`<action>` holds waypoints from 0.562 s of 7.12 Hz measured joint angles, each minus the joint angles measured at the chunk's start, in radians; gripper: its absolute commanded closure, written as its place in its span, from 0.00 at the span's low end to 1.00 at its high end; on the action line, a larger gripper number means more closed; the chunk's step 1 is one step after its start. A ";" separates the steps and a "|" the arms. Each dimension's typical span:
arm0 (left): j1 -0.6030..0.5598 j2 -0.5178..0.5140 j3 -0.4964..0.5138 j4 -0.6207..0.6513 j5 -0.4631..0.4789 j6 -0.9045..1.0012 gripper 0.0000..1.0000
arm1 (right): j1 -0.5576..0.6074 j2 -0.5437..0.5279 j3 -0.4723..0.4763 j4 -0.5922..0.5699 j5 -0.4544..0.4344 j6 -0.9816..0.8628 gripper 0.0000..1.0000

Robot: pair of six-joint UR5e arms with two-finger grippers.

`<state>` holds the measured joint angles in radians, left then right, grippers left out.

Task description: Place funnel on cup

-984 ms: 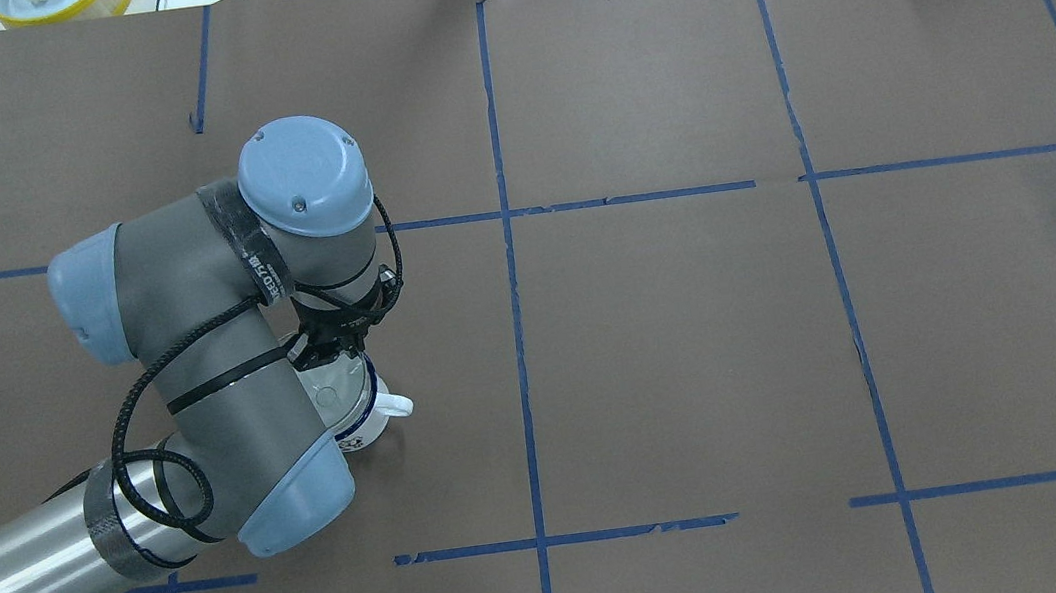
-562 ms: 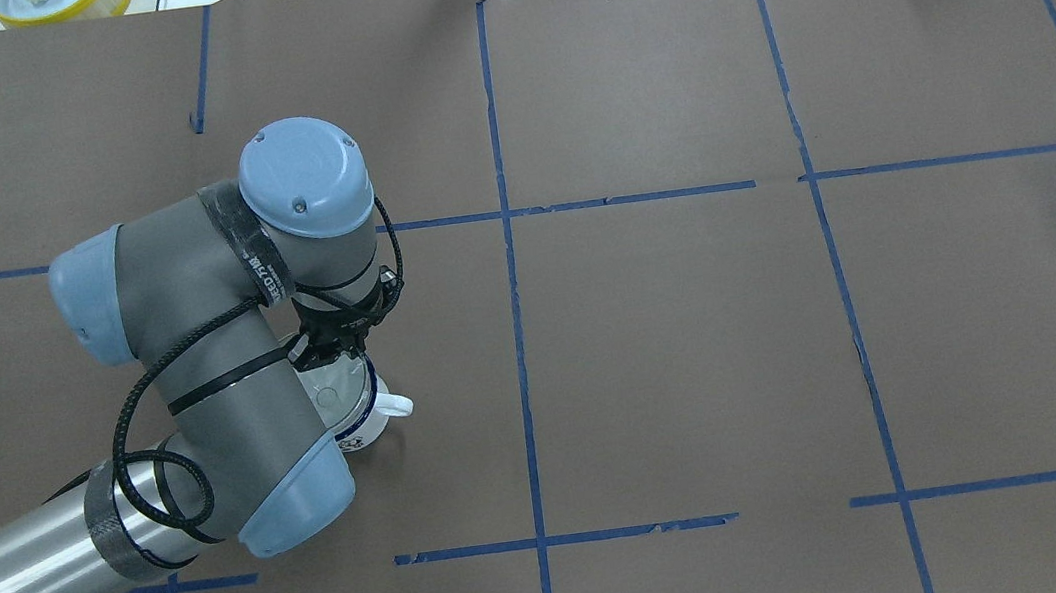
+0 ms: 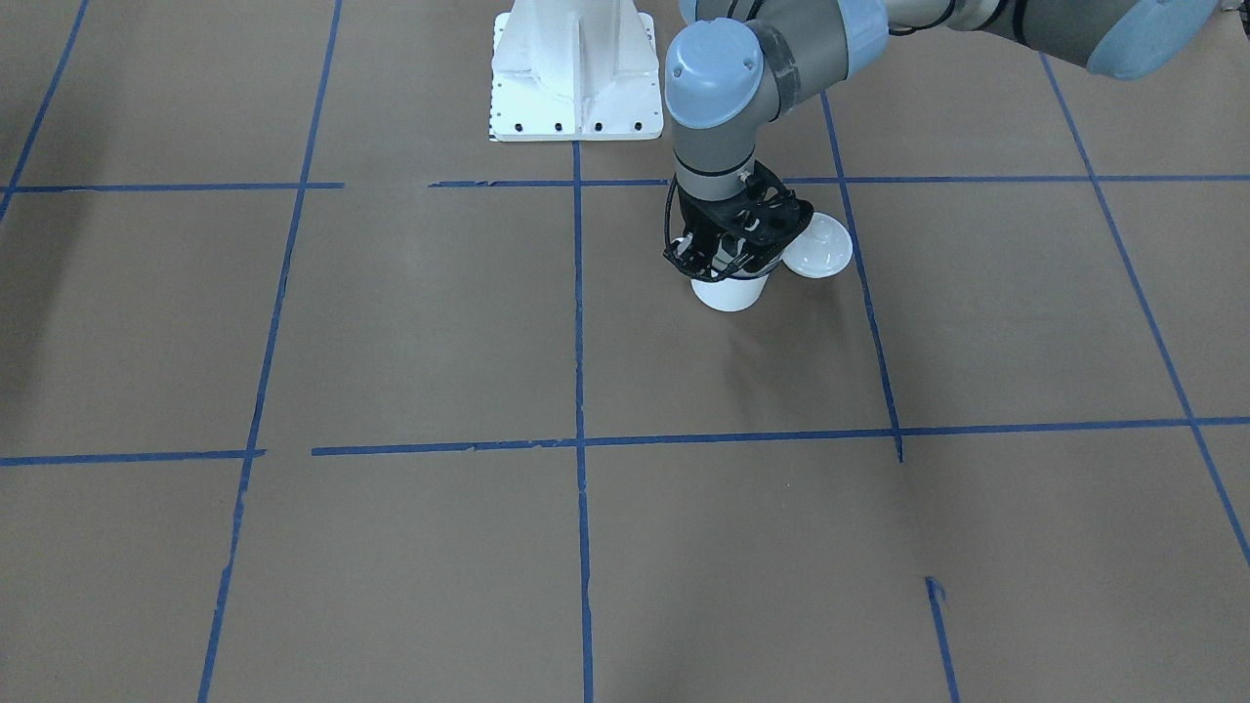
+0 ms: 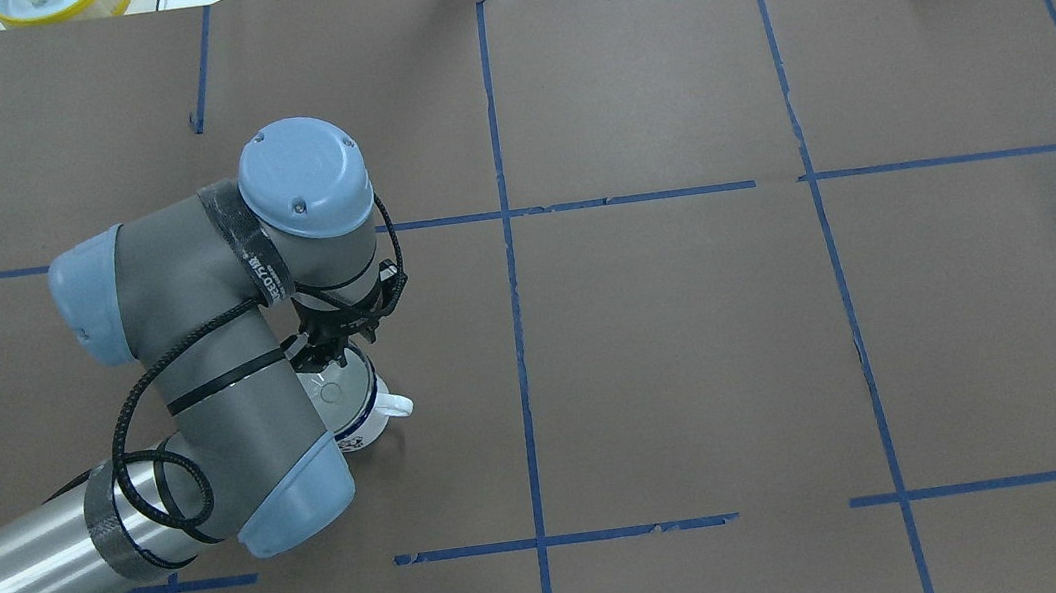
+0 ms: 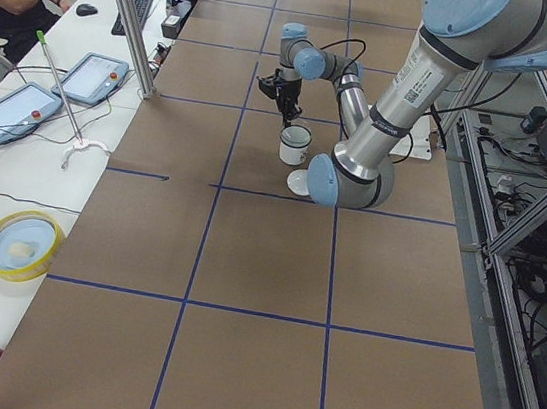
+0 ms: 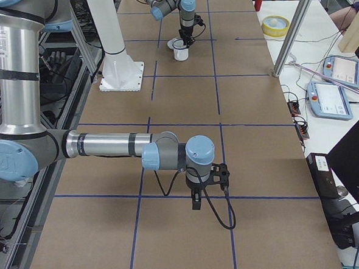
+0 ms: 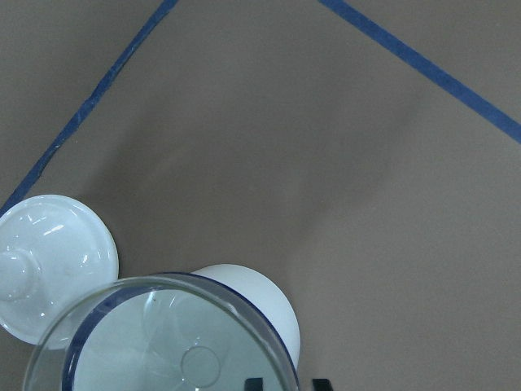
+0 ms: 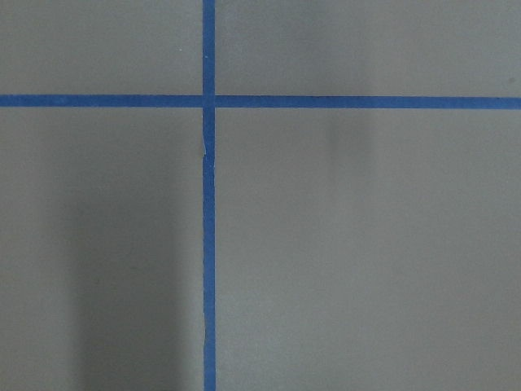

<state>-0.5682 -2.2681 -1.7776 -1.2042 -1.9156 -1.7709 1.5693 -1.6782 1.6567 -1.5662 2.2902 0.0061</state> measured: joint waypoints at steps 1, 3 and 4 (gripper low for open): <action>-0.001 0.000 -0.005 0.001 0.002 0.009 0.00 | 0.000 0.000 0.000 0.000 0.000 0.000 0.00; -0.020 0.004 -0.041 0.012 0.006 0.093 0.00 | 0.000 0.000 0.000 0.000 0.000 0.000 0.00; -0.054 0.022 -0.088 0.026 0.005 0.174 0.00 | 0.000 0.000 0.000 0.000 0.000 0.000 0.00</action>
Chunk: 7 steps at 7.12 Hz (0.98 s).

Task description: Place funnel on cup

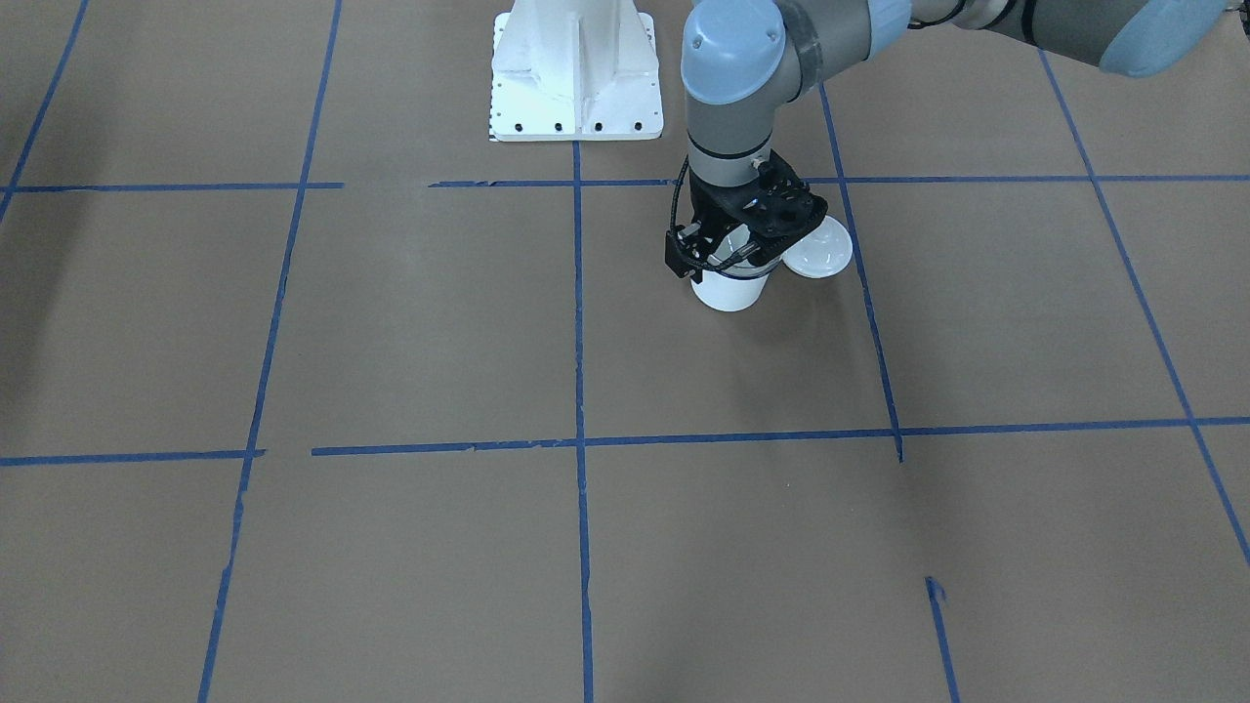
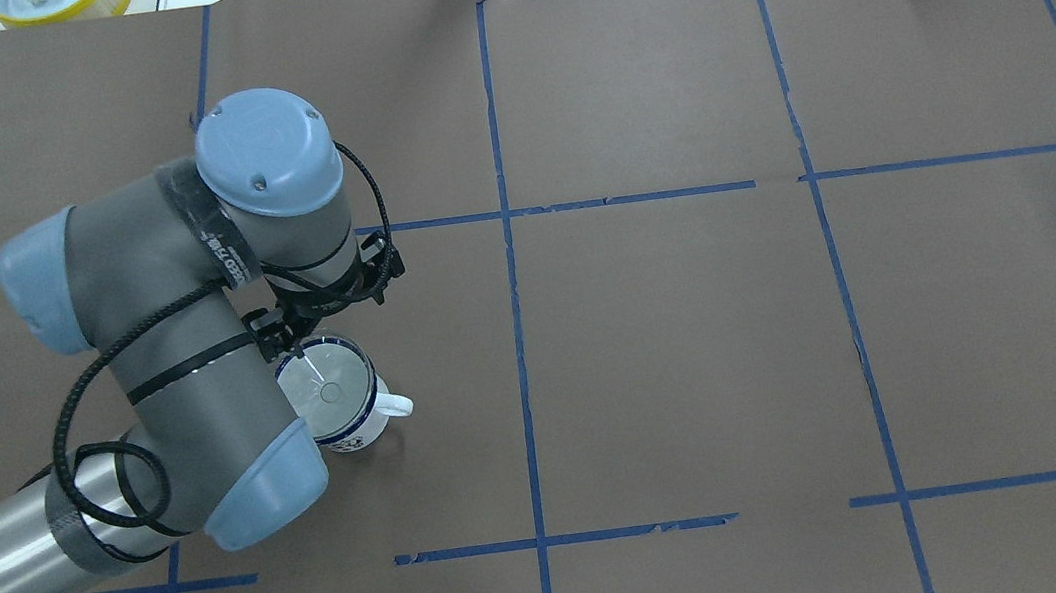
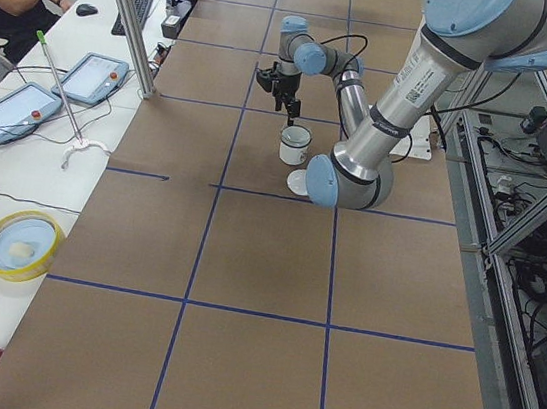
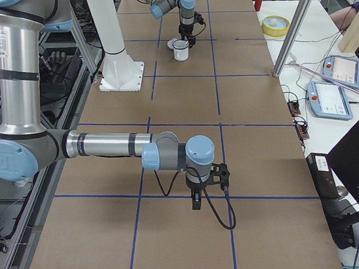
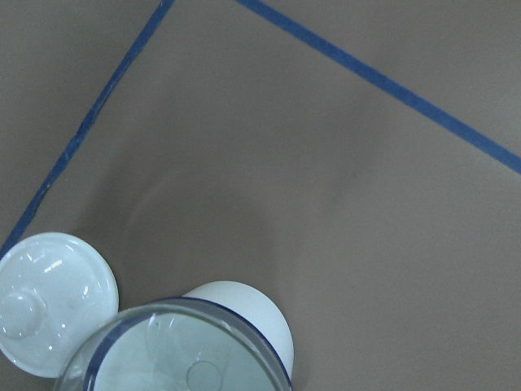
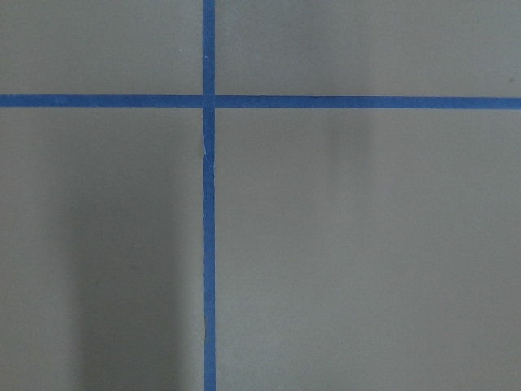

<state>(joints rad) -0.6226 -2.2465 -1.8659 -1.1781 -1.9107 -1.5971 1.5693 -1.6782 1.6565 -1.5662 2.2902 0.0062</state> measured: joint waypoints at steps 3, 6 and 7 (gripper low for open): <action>-0.196 0.091 -0.138 0.048 -0.071 0.394 0.00 | 0.000 0.000 0.000 0.000 0.000 0.000 0.00; -0.530 0.247 -0.146 0.043 -0.215 0.908 0.00 | 0.000 0.000 0.000 0.000 0.000 0.000 0.00; -0.646 0.326 -0.134 0.038 -0.262 1.112 0.00 | 0.000 0.000 0.000 0.000 0.000 0.000 0.00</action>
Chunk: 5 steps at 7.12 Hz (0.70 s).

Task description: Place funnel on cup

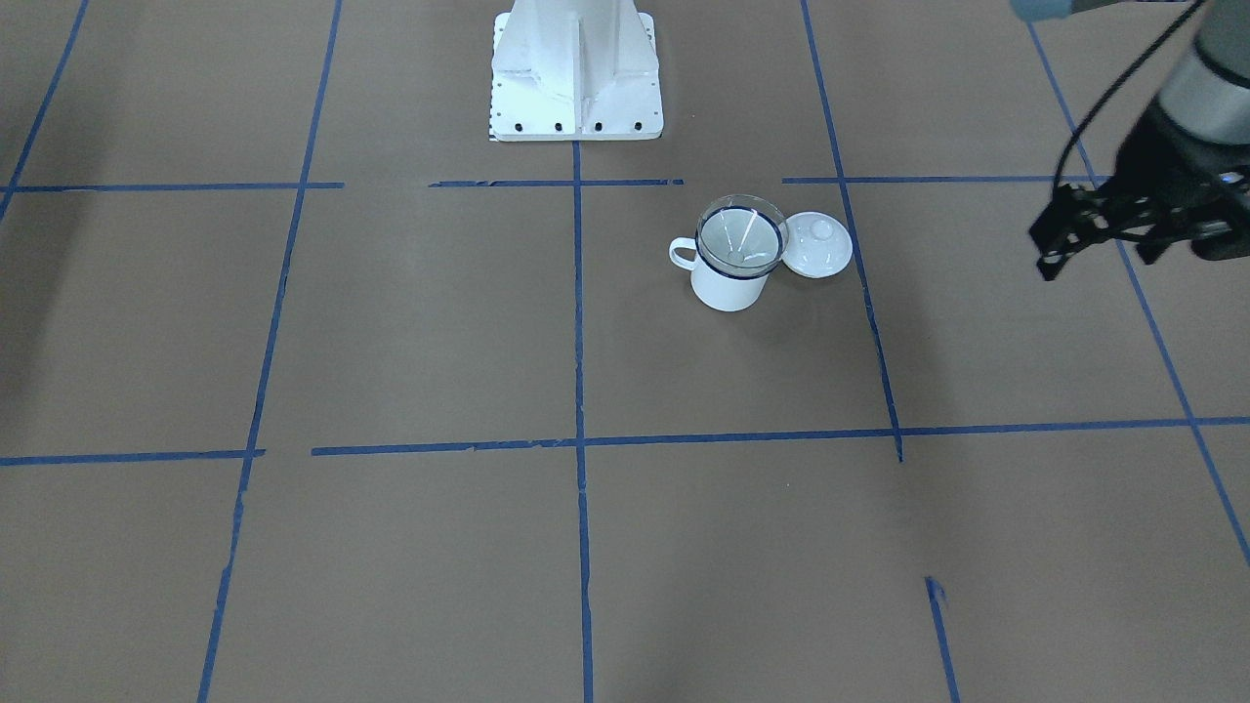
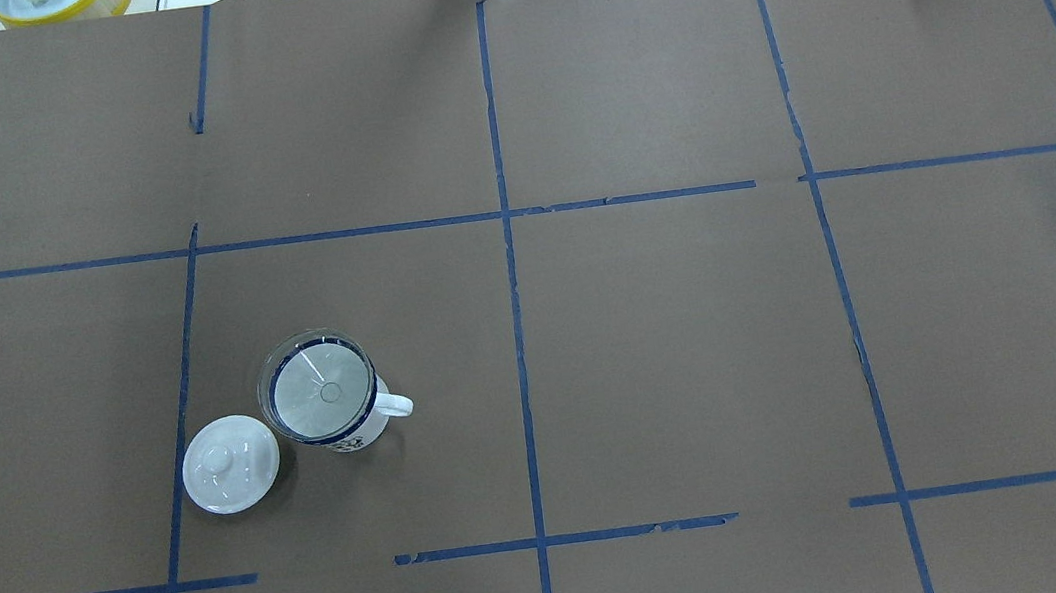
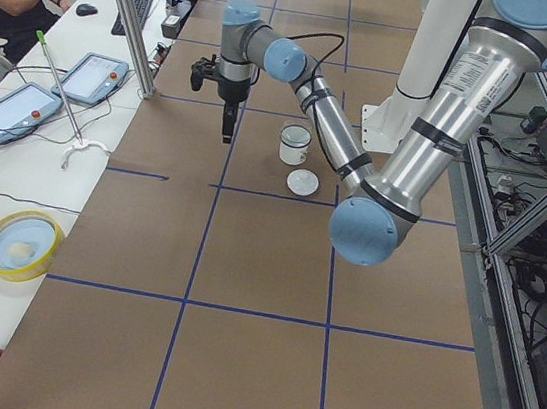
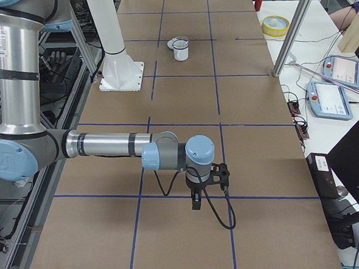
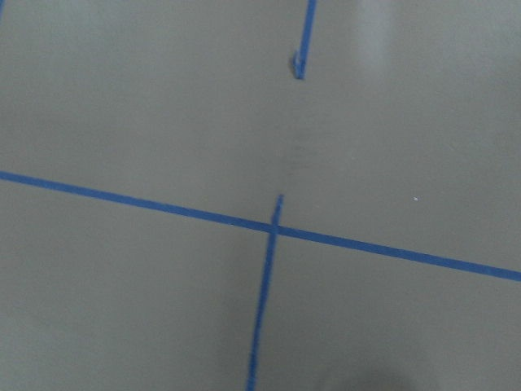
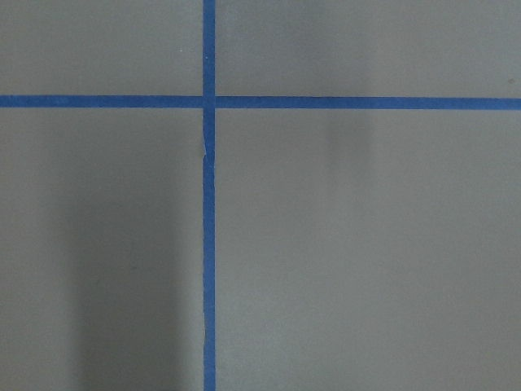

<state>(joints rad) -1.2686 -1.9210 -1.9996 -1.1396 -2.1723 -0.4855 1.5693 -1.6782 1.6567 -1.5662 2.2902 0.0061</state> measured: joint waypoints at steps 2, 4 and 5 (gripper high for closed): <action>-0.197 0.201 0.074 -0.105 -0.093 0.344 0.00 | 0.000 0.000 -0.001 0.000 0.000 0.000 0.00; -0.357 0.354 0.213 -0.269 -0.164 0.577 0.00 | 0.000 0.000 -0.001 0.000 0.000 0.000 0.00; -0.401 0.389 0.259 -0.297 -0.175 0.662 0.00 | 0.000 0.000 -0.001 0.000 0.000 0.000 0.00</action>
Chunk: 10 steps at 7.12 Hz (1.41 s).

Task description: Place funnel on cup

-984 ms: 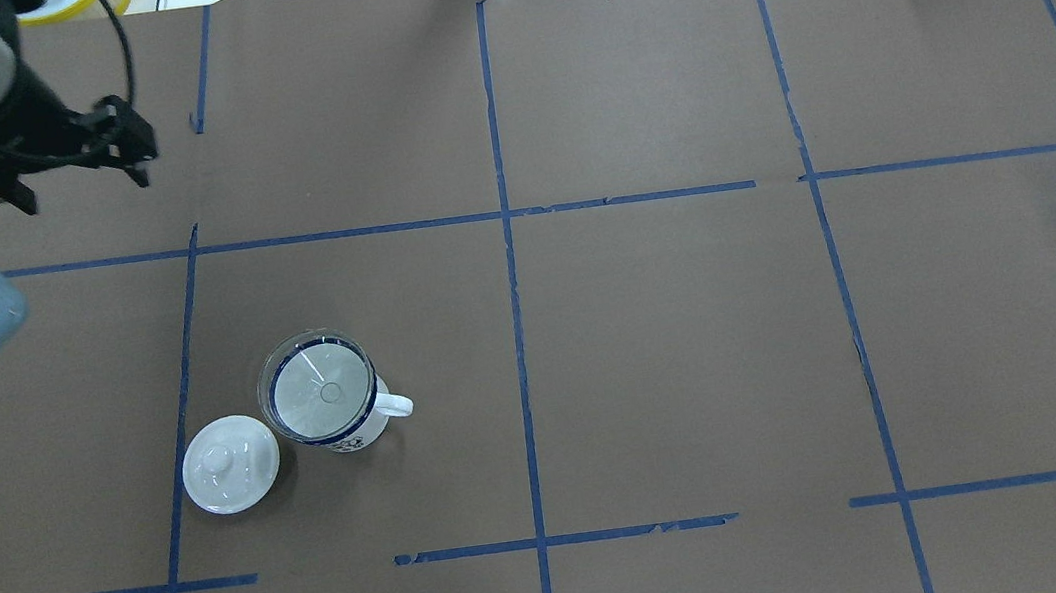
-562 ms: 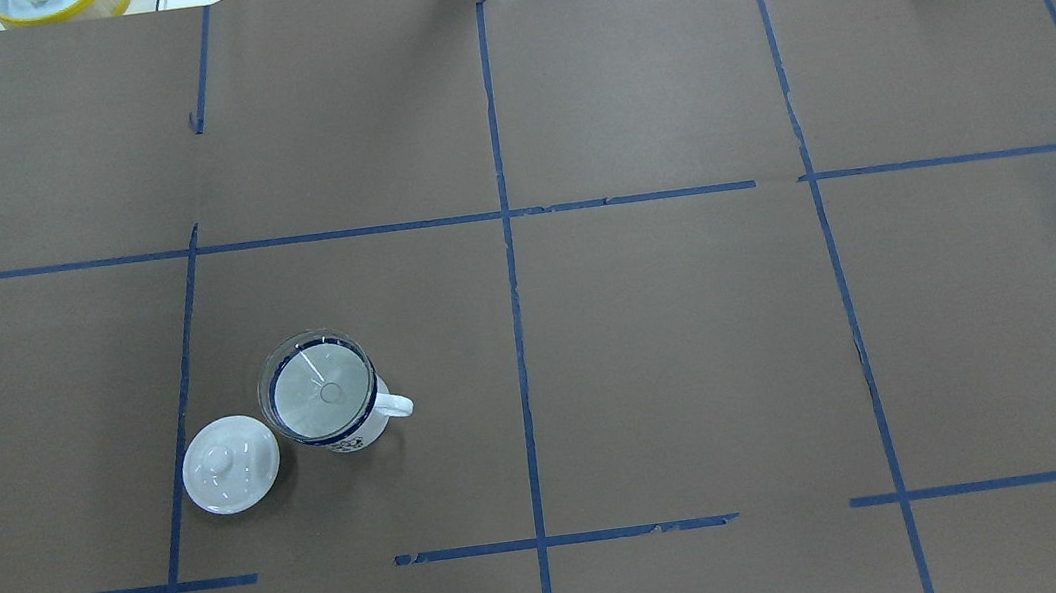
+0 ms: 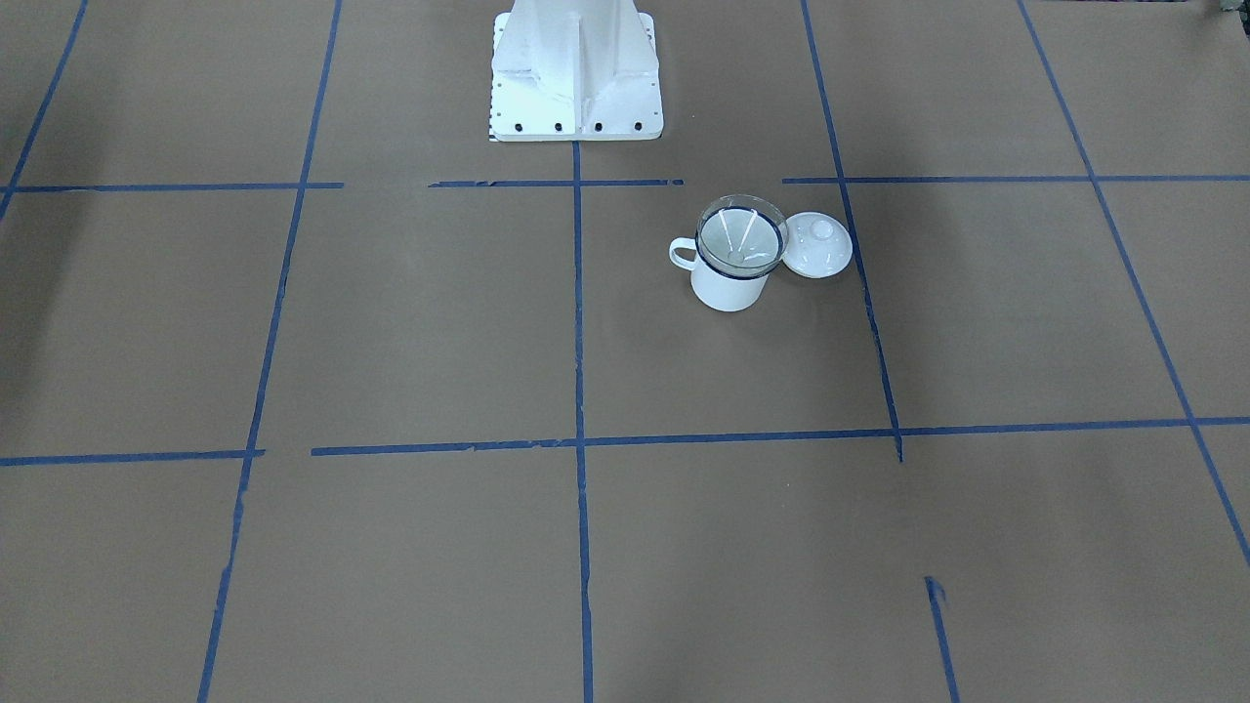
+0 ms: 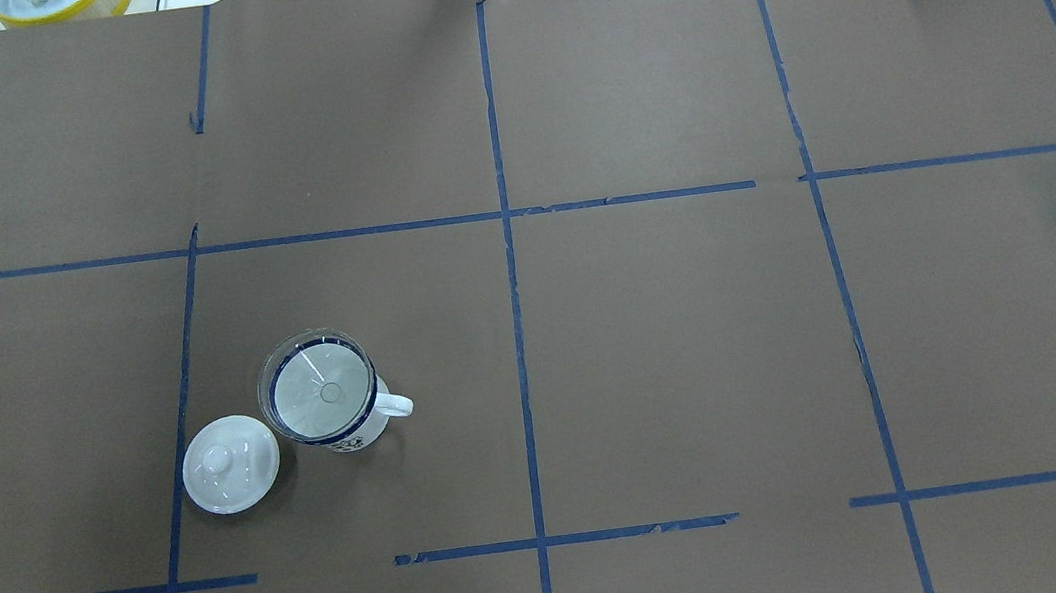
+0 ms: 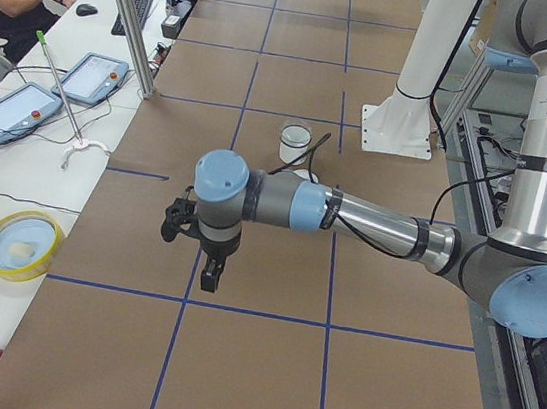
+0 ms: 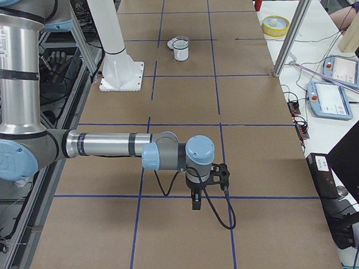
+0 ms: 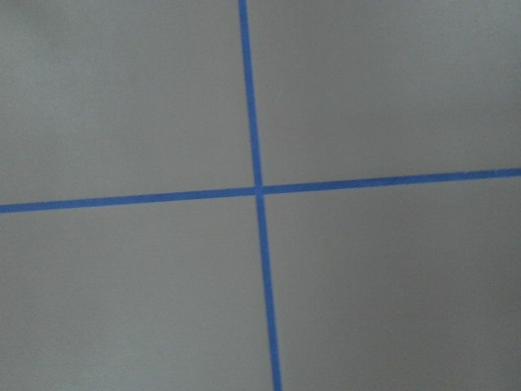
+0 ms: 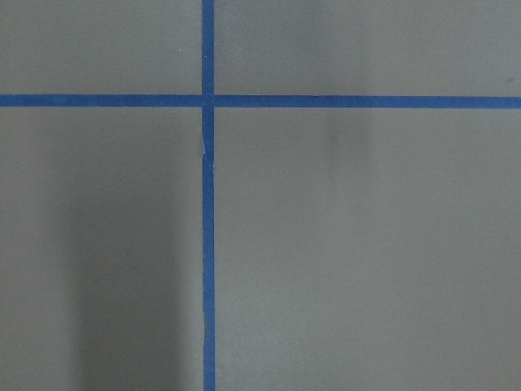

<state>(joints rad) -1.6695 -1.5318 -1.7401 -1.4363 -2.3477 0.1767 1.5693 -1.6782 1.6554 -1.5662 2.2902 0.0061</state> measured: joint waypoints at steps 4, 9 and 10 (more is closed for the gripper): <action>-0.030 0.047 0.016 -0.020 -0.014 -0.040 0.00 | 0.000 0.000 0.000 0.000 0.000 0.000 0.00; -0.026 0.048 0.022 -0.097 -0.016 -0.068 0.00 | 0.000 0.000 0.001 0.000 0.000 0.000 0.00; -0.025 0.046 0.035 -0.118 -0.018 -0.065 0.00 | 0.000 0.000 0.001 0.000 0.000 0.000 0.00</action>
<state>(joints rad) -1.6943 -1.4857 -1.7055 -1.5543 -2.3660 0.1118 1.5693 -1.6782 1.6565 -1.5662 2.2902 0.0061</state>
